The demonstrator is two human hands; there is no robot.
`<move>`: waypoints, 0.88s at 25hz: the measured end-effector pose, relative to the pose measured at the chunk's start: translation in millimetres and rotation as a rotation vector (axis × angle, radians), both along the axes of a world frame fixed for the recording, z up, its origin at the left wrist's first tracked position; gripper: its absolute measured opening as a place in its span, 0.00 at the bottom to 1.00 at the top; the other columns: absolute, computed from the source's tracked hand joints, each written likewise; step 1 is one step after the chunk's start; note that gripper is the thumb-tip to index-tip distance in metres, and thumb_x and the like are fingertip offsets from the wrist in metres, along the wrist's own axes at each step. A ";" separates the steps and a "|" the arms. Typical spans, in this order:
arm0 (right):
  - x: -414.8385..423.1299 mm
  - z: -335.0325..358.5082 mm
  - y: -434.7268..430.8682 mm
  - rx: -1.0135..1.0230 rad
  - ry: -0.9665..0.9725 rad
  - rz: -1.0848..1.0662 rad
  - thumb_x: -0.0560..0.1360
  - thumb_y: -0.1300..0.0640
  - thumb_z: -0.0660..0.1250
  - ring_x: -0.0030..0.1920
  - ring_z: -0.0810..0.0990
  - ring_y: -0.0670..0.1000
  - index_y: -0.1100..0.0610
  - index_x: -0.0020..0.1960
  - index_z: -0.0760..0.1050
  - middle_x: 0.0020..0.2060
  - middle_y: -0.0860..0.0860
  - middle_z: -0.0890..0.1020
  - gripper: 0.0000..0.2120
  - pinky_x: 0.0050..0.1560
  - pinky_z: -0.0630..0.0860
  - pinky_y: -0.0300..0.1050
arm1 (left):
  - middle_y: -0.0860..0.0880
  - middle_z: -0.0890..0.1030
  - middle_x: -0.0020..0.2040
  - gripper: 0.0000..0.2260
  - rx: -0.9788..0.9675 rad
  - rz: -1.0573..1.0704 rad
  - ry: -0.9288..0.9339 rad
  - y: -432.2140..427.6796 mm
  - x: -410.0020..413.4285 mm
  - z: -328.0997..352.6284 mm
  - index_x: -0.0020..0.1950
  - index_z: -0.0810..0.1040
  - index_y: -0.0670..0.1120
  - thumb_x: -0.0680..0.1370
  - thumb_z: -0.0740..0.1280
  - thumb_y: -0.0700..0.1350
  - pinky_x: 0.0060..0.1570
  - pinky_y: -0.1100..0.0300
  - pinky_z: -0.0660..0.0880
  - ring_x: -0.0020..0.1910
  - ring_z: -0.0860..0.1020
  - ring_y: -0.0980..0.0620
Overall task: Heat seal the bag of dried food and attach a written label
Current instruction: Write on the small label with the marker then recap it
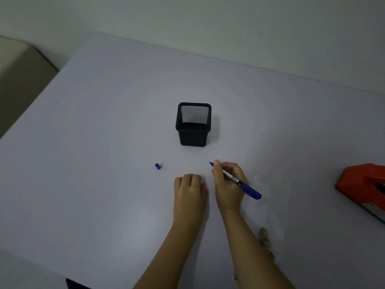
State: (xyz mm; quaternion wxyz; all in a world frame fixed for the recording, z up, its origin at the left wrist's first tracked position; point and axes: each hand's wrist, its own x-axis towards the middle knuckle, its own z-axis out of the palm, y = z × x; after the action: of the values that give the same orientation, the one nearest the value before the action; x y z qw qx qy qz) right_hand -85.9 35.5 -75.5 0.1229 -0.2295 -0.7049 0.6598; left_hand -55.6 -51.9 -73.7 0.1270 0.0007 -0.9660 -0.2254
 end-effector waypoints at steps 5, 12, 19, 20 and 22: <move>0.4 -0.7 -0.7 -0.013 0.022 -0.009 0.72 0.56 0.71 0.35 0.83 0.51 0.52 0.39 0.77 0.35 0.53 0.83 0.04 0.36 0.80 0.38 | 0.46 0.80 0.30 0.13 -0.059 -0.057 0.038 -1.4 1.9 2.8 0.38 0.79 0.40 0.59 0.80 0.35 0.28 0.63 0.76 0.28 0.78 0.49; 0.5 1.6 -1.0 -0.002 0.029 -0.014 0.72 0.57 0.71 0.35 0.83 0.52 0.48 0.38 0.76 0.34 0.52 0.83 0.07 0.36 0.80 0.39 | 0.43 0.83 0.37 0.18 -0.075 -0.107 0.050 -7.4 8.5 -0.7 0.43 0.81 0.38 0.57 0.81 0.36 0.35 0.60 0.78 0.35 0.81 0.46; 0.1 5.3 -1.9 -0.032 0.017 -0.046 0.72 0.58 0.71 0.35 0.82 0.53 0.49 0.37 0.76 0.34 0.55 0.83 0.08 0.35 0.79 0.39 | 0.40 0.83 0.38 0.14 -0.060 -0.159 0.152 -17.3 16.2 -9.8 0.42 0.82 0.34 0.59 0.79 0.34 0.41 0.57 0.79 0.37 0.82 0.43; 0.0 5.5 -2.3 -0.037 0.013 -0.052 0.72 0.58 0.71 0.35 0.82 0.54 0.49 0.37 0.76 0.34 0.55 0.83 0.08 0.35 0.79 0.39 | 0.39 0.83 0.38 0.13 -0.057 -0.171 0.159 -18.5 17.6 -9.7 0.42 0.82 0.34 0.60 0.78 0.34 0.42 0.57 0.79 0.37 0.83 0.43; 0.0 5.4 -2.7 -0.036 0.007 -0.054 0.72 0.58 0.71 0.36 0.83 0.53 0.48 0.37 0.76 0.34 0.55 0.83 0.08 0.36 0.80 0.42 | 0.38 0.83 0.39 0.13 -0.051 -0.187 0.158 -20.3 18.8 -11.1 0.42 0.82 0.33 0.61 0.77 0.34 0.43 0.56 0.79 0.37 0.83 0.42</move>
State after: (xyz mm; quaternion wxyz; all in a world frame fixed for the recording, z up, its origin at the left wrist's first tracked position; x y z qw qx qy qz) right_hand -86.0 32.8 -70.1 0.1389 -0.2485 -0.6859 0.6697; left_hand -36.8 -72.2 -84.7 0.1812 -0.1104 -0.9542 -0.2109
